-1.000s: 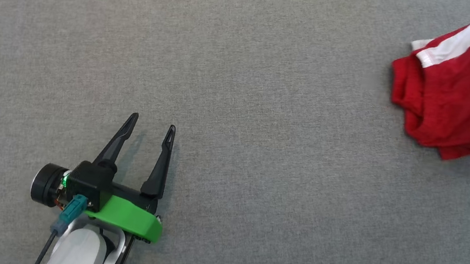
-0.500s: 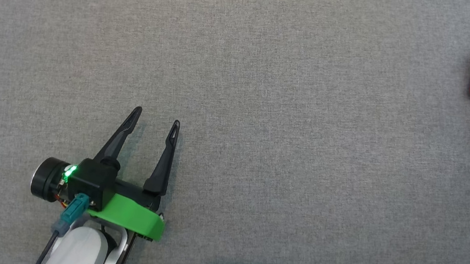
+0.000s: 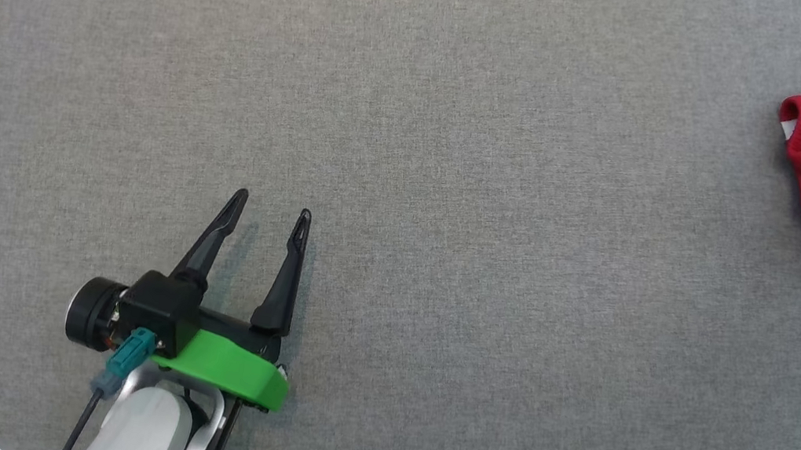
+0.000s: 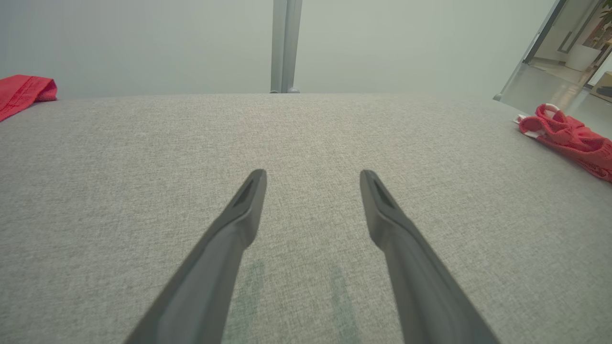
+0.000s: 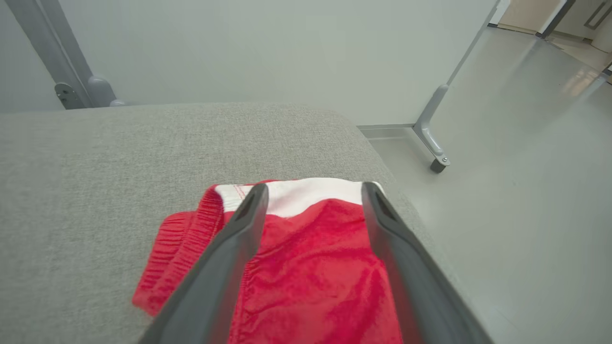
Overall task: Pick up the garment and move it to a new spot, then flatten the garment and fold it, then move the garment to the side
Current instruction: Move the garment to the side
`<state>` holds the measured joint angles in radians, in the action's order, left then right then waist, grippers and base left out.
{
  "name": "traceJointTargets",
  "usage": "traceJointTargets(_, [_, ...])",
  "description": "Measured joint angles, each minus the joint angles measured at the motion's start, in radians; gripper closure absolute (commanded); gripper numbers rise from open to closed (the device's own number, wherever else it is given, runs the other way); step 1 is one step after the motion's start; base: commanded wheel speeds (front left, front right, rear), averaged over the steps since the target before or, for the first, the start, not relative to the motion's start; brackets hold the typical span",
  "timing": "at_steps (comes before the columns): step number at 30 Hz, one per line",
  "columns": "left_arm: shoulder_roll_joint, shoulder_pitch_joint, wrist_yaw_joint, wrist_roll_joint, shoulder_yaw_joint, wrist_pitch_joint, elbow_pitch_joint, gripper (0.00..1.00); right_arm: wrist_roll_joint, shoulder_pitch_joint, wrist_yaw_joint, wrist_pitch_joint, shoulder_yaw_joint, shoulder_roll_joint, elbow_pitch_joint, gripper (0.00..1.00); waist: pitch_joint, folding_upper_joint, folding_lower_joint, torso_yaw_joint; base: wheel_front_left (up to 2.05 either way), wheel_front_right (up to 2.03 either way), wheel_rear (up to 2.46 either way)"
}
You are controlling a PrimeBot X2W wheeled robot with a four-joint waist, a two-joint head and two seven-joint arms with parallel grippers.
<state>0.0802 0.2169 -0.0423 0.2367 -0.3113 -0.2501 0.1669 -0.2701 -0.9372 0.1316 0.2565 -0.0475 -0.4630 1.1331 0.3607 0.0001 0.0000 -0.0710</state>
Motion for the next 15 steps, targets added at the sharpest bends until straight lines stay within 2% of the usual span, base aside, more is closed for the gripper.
traceJointTargets(6, [-0.011,0.005,0.008,0.038,0.025,-0.008,0.057,0.0,-0.013,0.082,0.0,0.005,-0.069,0.054,-0.124,0.0,-0.071,0.0,0.0,-0.004,0.0,0.0,0.0])
traceJointTargets(10, [-0.014,-0.001,0.019,0.054,0.042,-0.011,0.091,0.0,-0.017,0.139,0.0,0.005,-0.076,0.085,-0.201,0.0,-0.115,0.0,0.0,-0.003,0.0,0.0,0.0])
traceJointTargets(15, [-0.02,-0.041,0.04,0.066,0.079,-0.011,0.11,0.0,-0.006,0.274,0.0,0.006,-0.063,0.159,-0.336,0.0,-0.196,0.0,0.0,0.005,0.0,0.0,0.0])
